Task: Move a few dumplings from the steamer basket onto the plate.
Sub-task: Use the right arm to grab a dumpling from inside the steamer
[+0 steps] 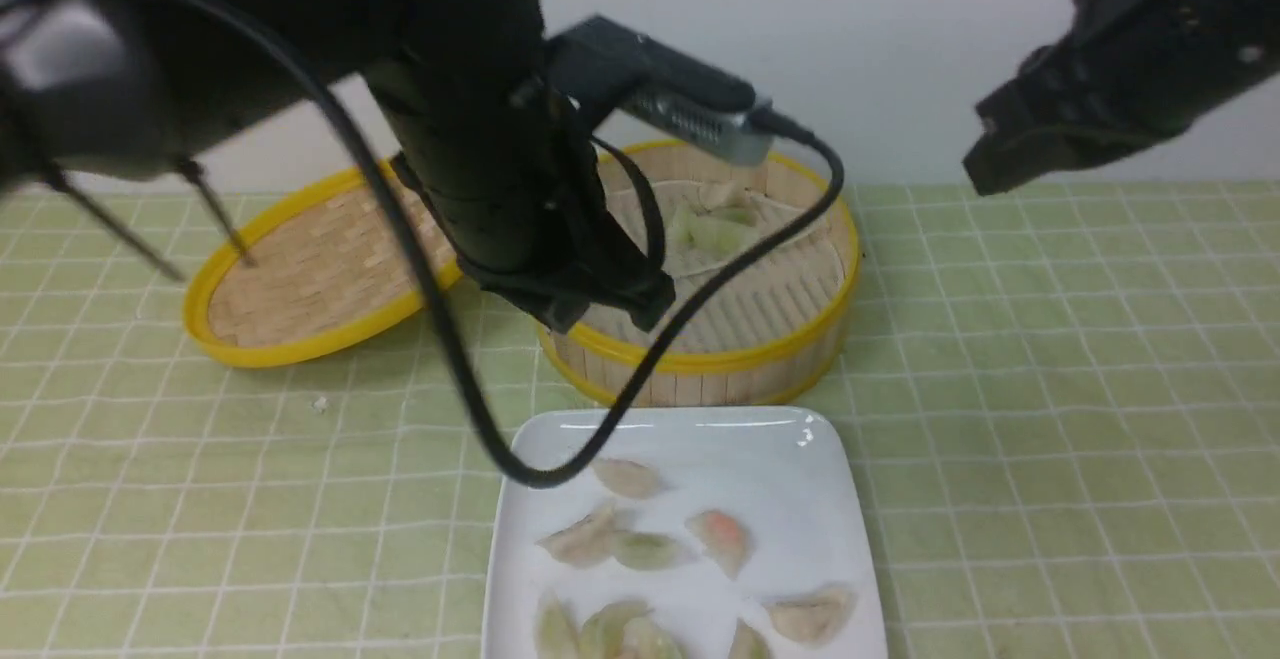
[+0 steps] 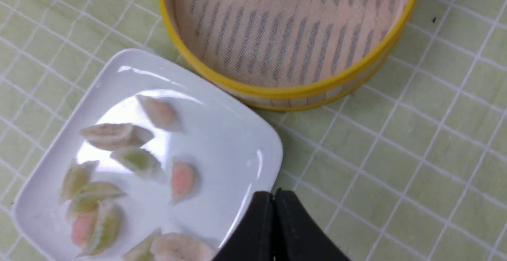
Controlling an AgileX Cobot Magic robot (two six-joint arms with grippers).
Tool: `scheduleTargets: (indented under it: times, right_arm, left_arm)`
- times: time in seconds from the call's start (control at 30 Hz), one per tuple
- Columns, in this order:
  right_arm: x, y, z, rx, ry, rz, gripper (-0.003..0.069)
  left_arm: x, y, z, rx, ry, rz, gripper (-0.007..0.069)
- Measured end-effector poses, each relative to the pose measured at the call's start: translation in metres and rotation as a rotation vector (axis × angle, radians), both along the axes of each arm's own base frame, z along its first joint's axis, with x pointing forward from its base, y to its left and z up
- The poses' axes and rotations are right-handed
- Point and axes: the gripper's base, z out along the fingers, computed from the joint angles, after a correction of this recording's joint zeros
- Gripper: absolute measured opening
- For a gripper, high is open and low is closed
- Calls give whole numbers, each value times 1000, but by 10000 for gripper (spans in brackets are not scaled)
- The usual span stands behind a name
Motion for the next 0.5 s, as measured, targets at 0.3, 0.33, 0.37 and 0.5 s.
scheduleTargets:
  times: [0.3,0.33,0.37,0.5]
  right_arm:
    - [97,51,-53,-34,-81,41,44]
    - [107,56,-61,-35,-85,45,63]
    - [116,59,-69,-39,-89,50,86]
    - [146,71,-104,-58,-102,85,209]
  left_arm:
    - [-94,55,74,-221,-133,-23,-6]
    - [-103,62,78,-233,-148,-24,-6]
    - [-111,67,79,-242,-153,-21,-6]
    - [-140,87,80,-275,-177,-4,-6]
